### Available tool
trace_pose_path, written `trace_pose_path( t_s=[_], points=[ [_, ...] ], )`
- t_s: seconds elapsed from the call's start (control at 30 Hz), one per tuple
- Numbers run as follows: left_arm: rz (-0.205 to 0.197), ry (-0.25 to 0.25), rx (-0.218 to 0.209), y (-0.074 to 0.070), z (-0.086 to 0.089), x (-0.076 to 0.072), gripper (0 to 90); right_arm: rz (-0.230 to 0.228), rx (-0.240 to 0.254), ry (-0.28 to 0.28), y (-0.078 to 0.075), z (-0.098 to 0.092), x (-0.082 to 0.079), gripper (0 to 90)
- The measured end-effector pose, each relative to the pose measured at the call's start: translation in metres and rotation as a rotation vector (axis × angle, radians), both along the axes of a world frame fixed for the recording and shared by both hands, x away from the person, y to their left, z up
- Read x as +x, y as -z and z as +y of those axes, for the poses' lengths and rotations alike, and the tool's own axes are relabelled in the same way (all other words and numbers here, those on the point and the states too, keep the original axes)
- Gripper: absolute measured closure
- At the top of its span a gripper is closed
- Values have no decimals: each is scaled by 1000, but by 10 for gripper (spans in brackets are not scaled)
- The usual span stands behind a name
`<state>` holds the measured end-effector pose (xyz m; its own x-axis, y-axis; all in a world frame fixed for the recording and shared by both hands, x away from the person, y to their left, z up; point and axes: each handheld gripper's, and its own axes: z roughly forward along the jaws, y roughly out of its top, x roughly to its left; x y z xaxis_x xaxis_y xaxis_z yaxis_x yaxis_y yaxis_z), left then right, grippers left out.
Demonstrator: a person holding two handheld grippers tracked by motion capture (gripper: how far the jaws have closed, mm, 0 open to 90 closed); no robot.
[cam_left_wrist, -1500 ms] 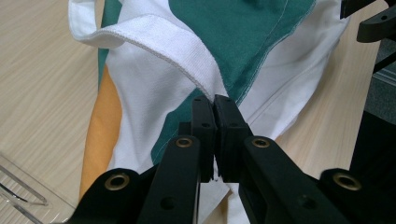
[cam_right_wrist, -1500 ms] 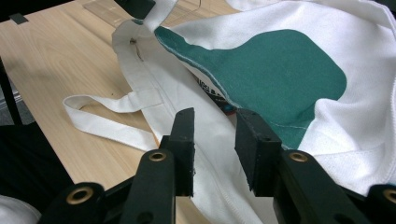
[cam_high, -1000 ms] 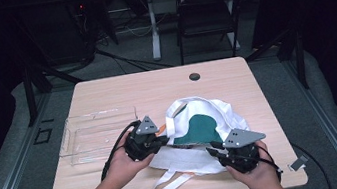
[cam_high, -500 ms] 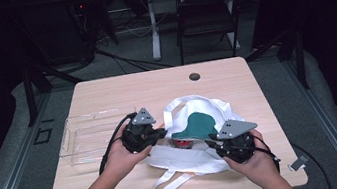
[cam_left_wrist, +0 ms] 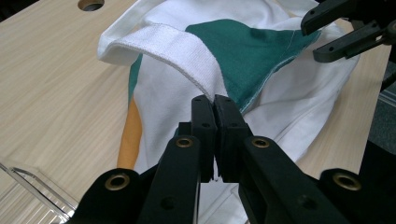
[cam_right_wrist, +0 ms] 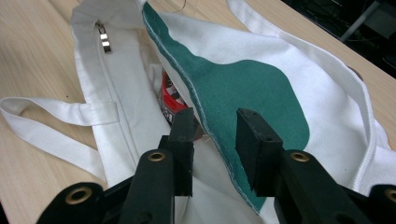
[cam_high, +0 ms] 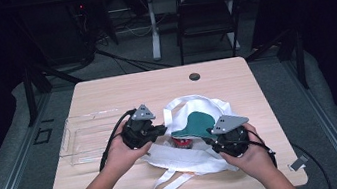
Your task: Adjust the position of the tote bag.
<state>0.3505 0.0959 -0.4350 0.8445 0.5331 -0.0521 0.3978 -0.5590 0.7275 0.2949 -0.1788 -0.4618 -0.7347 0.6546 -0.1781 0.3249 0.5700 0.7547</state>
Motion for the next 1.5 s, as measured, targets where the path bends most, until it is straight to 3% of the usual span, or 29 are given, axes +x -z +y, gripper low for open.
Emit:
trace_pose_path(
  t_s=[0.43,0.93,1.5],
  points=[
    [2,-5,0,-2,-1,3,881,16,-50,-35,7,12,11,669],
    [3,-9,0,-1,1,5,881,45,-91,-51,11,18,20,792],
    [14,-7,-14,0,5,5,876,25,-132,-57,5,22,21,871]
  ],
)
